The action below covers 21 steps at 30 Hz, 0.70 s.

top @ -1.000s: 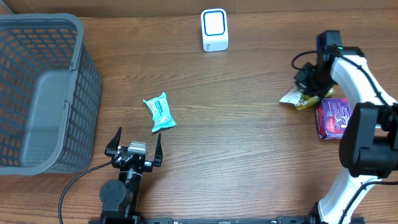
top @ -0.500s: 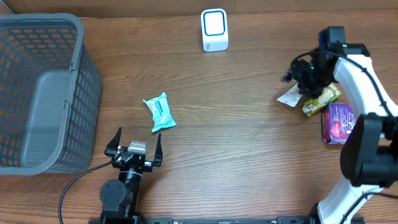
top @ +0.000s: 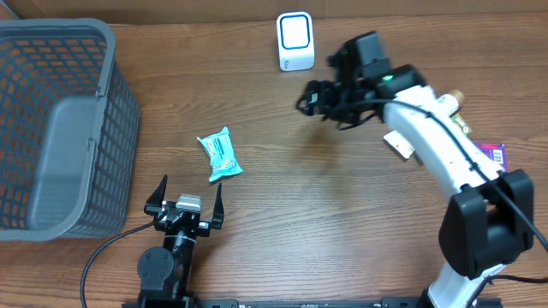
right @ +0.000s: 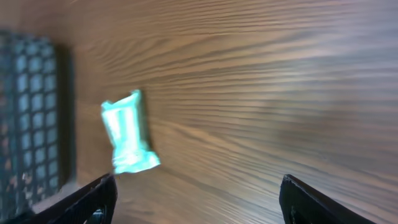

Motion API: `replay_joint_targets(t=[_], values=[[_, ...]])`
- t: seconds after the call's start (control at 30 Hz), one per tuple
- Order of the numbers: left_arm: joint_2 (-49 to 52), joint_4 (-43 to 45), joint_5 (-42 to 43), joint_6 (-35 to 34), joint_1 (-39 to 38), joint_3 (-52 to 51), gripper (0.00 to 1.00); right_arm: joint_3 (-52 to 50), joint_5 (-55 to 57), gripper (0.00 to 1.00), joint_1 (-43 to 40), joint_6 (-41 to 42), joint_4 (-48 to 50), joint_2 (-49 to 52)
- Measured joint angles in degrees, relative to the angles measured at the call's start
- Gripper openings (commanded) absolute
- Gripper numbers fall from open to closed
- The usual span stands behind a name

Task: Scan the item barcode
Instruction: 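Carry the tube right and set it beside the juice box, then move the right gripper over the light-blue wipes pack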

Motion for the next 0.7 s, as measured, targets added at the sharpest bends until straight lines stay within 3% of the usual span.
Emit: replay_joint_targets(t=[0.4,0.7], values=[[0.00,0.00,0.00,0.00,0.00,0.00,1.00,0.00,-1.84,0.77,14.05,1.84,16.37,9.90],[0.00,0.00,0.00,0.00,0.00,0.00,1.00,0.00,-4.74,0.68,15.78,2.93,24.35,16.06]])
